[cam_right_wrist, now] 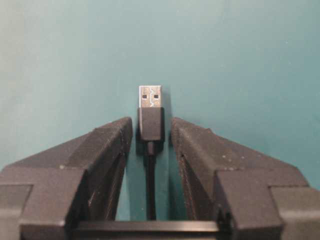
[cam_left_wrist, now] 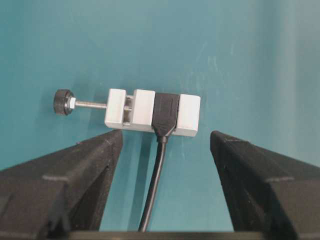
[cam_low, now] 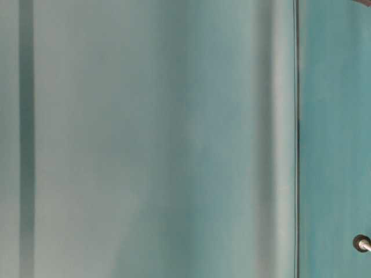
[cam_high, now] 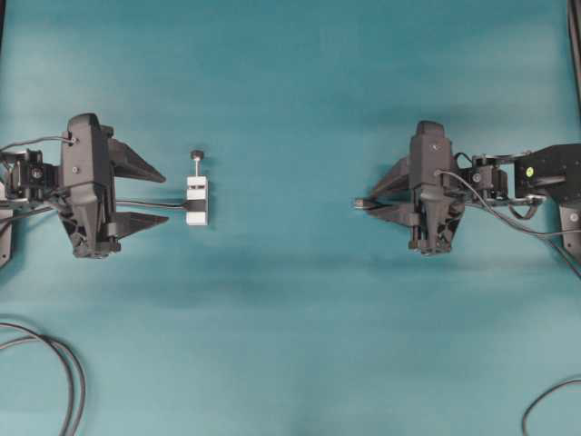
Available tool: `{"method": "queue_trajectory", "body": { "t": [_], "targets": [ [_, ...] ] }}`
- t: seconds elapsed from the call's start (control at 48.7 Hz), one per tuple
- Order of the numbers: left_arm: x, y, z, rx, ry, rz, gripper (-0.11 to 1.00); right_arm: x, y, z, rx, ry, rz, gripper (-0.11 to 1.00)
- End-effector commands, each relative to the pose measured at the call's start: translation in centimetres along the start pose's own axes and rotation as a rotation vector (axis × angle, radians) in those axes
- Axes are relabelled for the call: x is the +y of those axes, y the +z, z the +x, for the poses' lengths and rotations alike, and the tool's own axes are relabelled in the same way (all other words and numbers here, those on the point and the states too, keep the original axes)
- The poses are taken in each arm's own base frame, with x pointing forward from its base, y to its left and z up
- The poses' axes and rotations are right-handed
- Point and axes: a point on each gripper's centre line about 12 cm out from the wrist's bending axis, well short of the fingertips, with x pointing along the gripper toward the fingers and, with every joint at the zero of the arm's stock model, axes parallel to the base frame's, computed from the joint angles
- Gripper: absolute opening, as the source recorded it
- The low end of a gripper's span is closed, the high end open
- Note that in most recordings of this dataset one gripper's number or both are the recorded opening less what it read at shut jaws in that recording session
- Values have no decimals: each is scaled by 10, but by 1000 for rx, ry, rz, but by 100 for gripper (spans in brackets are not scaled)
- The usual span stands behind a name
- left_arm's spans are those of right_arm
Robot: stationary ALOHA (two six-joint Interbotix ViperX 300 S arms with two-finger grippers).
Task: Insert the USB cable into the female connector supported by the left arm.
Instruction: 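Lift the grasped USB plug with the right gripper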
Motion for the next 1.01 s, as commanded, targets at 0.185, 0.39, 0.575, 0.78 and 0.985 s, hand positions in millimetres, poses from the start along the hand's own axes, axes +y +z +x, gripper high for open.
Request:
{"method": "queue_trajectory", "body": {
  "t": [0.185, 0.39, 0.575, 0.78, 0.985],
  "targets": [
    [0, 3, -1, -12, 1, -13, 79, 5, 1, 2, 6, 35, -93, 31],
    [0, 1, -1, -6, 1, -12, 79, 6, 3, 5, 42, 51, -131, 21],
    [0, -1, -1, -2, 0, -12, 79, 6, -2, 1, 77, 47, -132, 21],
    [0, -4, -1, 0, -1, -10, 79, 3, -3, -13, 90, 38, -133, 21],
    [0, -6, -2, 6, -1, -8, 79, 1, 8, -25, 75, 25, -134, 21]
  ]
}}
